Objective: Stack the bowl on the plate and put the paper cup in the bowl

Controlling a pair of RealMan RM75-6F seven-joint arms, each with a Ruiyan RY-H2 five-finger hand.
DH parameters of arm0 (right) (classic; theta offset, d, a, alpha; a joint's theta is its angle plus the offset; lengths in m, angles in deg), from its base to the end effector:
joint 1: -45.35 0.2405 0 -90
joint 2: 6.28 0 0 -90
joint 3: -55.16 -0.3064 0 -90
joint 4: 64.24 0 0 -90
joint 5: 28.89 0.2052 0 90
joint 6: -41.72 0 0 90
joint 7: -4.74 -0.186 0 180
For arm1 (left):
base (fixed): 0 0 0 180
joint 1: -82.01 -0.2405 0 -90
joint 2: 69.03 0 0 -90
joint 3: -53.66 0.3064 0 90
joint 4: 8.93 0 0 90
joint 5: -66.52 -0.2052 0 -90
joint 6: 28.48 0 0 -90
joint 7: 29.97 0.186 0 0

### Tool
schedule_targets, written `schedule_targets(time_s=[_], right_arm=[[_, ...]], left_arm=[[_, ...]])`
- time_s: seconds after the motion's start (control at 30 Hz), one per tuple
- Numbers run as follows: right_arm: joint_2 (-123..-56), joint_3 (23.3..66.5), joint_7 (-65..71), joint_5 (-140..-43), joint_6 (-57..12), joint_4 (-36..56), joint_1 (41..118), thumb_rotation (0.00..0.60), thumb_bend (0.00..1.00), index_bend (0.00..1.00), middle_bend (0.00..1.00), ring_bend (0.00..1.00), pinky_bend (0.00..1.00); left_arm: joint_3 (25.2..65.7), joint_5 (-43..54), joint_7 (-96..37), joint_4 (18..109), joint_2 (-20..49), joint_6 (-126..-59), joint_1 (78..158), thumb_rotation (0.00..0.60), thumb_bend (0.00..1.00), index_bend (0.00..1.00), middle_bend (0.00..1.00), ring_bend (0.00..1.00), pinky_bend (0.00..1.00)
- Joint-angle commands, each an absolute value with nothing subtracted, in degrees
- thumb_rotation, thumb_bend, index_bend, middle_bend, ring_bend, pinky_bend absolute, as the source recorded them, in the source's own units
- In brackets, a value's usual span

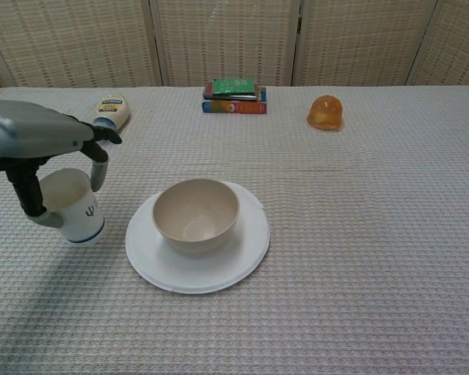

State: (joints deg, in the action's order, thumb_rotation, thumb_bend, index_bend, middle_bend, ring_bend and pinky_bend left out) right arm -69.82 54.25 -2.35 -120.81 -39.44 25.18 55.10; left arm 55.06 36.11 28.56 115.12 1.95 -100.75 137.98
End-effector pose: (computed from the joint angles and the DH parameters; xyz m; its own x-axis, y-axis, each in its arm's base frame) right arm -0.3367 -0.2480 0.1686 0.3604 -0.0811 0.9293 -0.9230 -0.1749 0.3428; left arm -0.1389 0.3527 0.0459 0.7712 0.3409 0.5376 0.6364 -0.3905 -0.6652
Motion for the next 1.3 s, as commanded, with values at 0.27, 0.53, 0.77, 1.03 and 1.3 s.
schedule_targets(time_s=[0.27, 0.53, 0.77, 1.03, 1.3], right_arm=[[-69.33, 53.92, -4.68, -120.48, -39.25, 24.5, 55.42, 0.6, 0.17, 0.09, 0.11, 0.01, 0.08], [-69.47, 54.15, -4.63, -121.04, -39.27, 24.37, 55.55, 0.6, 0.17, 0.09, 0.11, 0.01, 0.08], [-69.86, 54.11, -3.17, -120.81, -39.17, 24.7, 55.59, 0.6, 0.17, 0.09, 0.11, 0.01, 0.08], [-69.83, 53.8, -3.58, -120.1, -38.69, 24.61, 55.83, 0.6, 0.17, 0.09, 0.11, 0.01, 0.08], [-69.42, 53.52, -5.33, -119.82, -38.8, 24.13, 55.92, 0.6, 0.17, 0.09, 0.11, 0.01, 0.08]], left_arm=[[49.25, 45.73, 37.01, 117.21, 6.66, -104.31, 145.66, 0.6, 0.22, 0.44, 0.0, 0.0, 0.06], [46.34, 49.74, 42.75, 117.63, 8.62, -108.89, 150.99, 0.6, 0.22, 0.46, 0.02, 0.0, 0.06], [44.73, 51.41, 44.05, 119.29, 7.56, -112.11, 152.71, 0.6, 0.22, 0.46, 0.03, 0.0, 0.06], [42.32, 54.74, 42.82, 120.04, 8.54, -110.64, 154.6, 0.6, 0.22, 0.47, 0.03, 0.0, 0.06], [42.14, 54.87, 41.54, 115.87, 12.64, -107.4, 156.8, 0.6, 0.22, 0.47, 0.04, 0.0, 0.06]])
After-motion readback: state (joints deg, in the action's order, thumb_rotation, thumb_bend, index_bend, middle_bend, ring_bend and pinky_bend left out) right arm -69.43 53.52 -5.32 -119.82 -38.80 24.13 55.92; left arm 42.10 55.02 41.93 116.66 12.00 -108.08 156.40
